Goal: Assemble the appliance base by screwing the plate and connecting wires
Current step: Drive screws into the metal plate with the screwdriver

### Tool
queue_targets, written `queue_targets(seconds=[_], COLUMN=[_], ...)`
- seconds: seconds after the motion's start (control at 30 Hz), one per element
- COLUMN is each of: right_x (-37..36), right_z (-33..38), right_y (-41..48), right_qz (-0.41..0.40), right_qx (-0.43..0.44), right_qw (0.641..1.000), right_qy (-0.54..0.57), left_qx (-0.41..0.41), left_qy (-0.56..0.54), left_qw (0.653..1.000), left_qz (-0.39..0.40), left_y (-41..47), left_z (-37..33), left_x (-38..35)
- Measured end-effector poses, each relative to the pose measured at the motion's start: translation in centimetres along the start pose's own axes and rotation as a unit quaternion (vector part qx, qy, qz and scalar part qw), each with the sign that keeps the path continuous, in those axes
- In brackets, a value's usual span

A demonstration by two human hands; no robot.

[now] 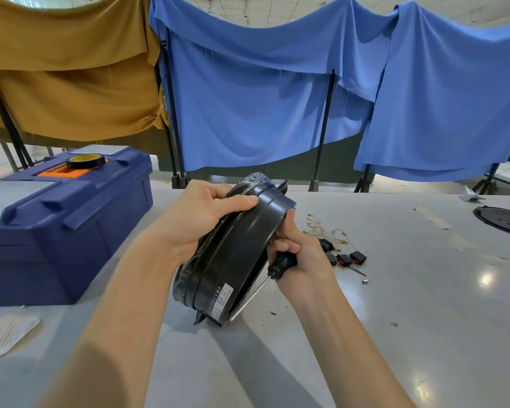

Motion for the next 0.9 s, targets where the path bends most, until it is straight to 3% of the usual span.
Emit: queue_targets(seconds=[0.2,0.4,0.53,0.73,0.9], right_x=[0.9,1.7,2.0,3.8,6.8], right_z=[1.4,3.1,3.8,4.7,5.3], right_y=[-1.4,-2.7,-3.0,-3.4,-3.6], right_qz=[-0.162,-0.192,-0.174,-0.151,-0.161], right_qx=[0.094,0.138,0.101,-0.010,-0.101], right_qw=[0.981,0.960,0.960,0.975,0.970], right_qy=[-0.058,-0.152,-0.194,-0.160,-0.152], left_qx=[-0.042,-0.077,-0.105,-0.144,-0.121], left_qy=[0.006,0.054,0.125,0.258,0.380], left_qw=[0.999,0.995,0.985,0.953,0.916], left_qz=[-0.026,-0.045,-0.061,-0.063,-0.042], left_y=[-0.4,-0.6,-0.2,-0.4,-0.2], left_z=[-0.7,-1.0,-0.9,-0.3,1.8], left_x=[-1.8,-3.0,-3.8,-6.2,-8.4])
Point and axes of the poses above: each hand's wrist, its own y-axis towards the middle knuckle, its own x-axis out of the back of the hand, z = x × y, the point moved 5 cm from there along y, towards the middle knuckle, and after that the axes turned 6 degrees about x, right-handed, at the moved point
